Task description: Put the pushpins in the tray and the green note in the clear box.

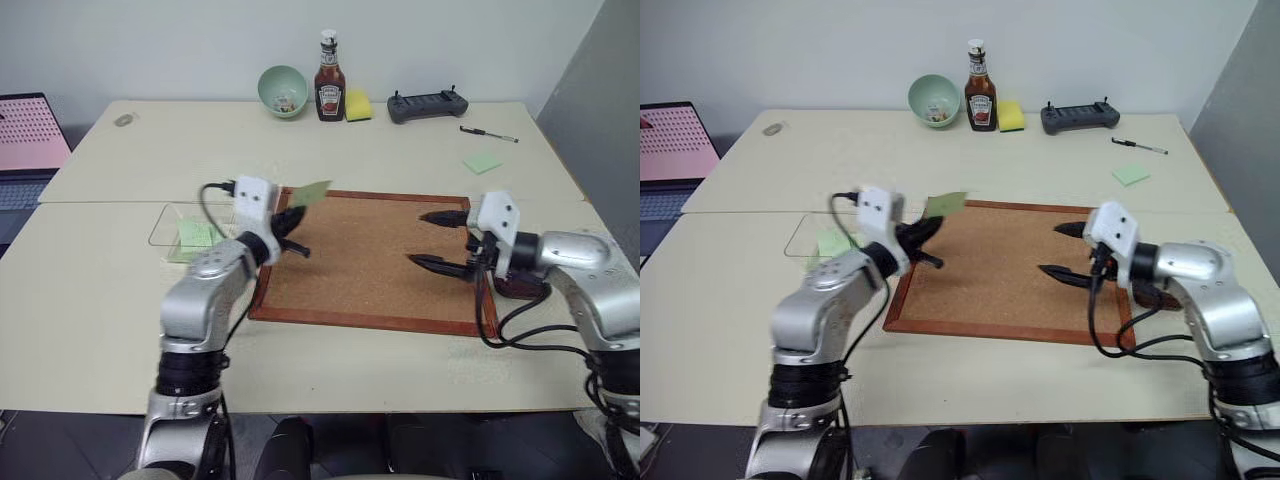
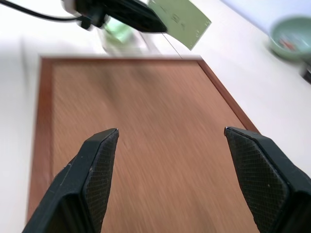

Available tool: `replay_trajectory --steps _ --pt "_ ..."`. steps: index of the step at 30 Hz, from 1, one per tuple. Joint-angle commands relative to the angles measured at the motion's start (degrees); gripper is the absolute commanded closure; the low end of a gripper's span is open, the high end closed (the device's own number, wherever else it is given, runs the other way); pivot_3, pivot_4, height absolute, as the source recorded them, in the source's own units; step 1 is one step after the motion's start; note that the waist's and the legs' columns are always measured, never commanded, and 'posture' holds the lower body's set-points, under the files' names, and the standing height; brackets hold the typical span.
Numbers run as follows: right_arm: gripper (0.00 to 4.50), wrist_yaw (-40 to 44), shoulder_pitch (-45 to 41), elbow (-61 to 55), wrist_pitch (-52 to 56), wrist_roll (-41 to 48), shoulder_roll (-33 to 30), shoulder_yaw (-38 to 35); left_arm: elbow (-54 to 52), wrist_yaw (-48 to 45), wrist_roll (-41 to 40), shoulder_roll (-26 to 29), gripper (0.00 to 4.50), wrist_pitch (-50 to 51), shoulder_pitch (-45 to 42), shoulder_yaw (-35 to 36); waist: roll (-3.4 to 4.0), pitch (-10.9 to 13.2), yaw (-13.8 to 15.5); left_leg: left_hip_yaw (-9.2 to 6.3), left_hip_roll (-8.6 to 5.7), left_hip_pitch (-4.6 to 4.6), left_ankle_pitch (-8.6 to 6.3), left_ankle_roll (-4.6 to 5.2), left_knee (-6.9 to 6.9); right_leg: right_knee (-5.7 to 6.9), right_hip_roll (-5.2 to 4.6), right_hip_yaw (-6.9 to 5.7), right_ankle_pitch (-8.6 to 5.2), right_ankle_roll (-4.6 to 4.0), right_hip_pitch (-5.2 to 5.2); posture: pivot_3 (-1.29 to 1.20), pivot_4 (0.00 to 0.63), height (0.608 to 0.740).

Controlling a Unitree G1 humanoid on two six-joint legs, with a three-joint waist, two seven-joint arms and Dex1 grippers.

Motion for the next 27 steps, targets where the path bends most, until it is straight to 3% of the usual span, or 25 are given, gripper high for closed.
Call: replay_trajectory --steps 1,8,14,16,27 --pt "0.81 1.7 -3.9 1.5 -1.6 0.3 4.6 4.1 -3.9 3.3 1.8 5.8 4.50 1.9 3.8 7.6 0.00 0.0 -0.2 0.00 0.01 0.01 0.00 0.00 -0.02 0.01 0.00 0.00 0.00 0.00 -0.02 0.00 0.150 0.740" --pt "0.81 2.8 -6.0 3.7 -2.9 -0.7 8.9 6.9 -2.9 3.8 2.0 12.2 4.50 3.3 6.1 11.5 -0.13 0.1 0.4 -0.09 -0.07 -0.15 0.00 0.00 0.00 -0.02 -0.06 -0.07 0.00 -0.02 -0.10 0.00 0.150 0.740" --pt "0.81 2.6 -7.2 4.3 -2.8 -1.1 10.3 7.7 -1.0 3.2 1.2 12.8 4.50 4.7 6.1 10.3 -0.13 0.1 0.0 -0.06 0.00 -0.15 -0.01 0.00 -0.03 0.08 -0.02 -0.07 0.01 -0.03 -0.22 0.00 0.150 0.740" --pt "0.80 2.5 -7.3 4.2 -2.6 -1.2 10.4 7.6 -1.2 3.3 1.0 12.6 3.87 5.0 6.1 10.1 -0.13 0.1 0.0 -0.05 0.00 -0.15 -0.01 0.00 -0.03 0.09 -0.01 -0.07 0.01 -0.04 -0.24 0.00 0.150 0.740" --pt "0.80 2.2 -8.3 4.8 -2.1 -1.7 10.3 6.8 -2.3 3.9 -0.3 12.0 1.67 6.3 5.6 10.3 -0.13 0.1 0.0 -0.03 0.01 -0.16 -0.01 0.00 -0.03 0.11 -0.01 -0.06 0.01 -0.04 -0.27 0.00 0.150 0.740"
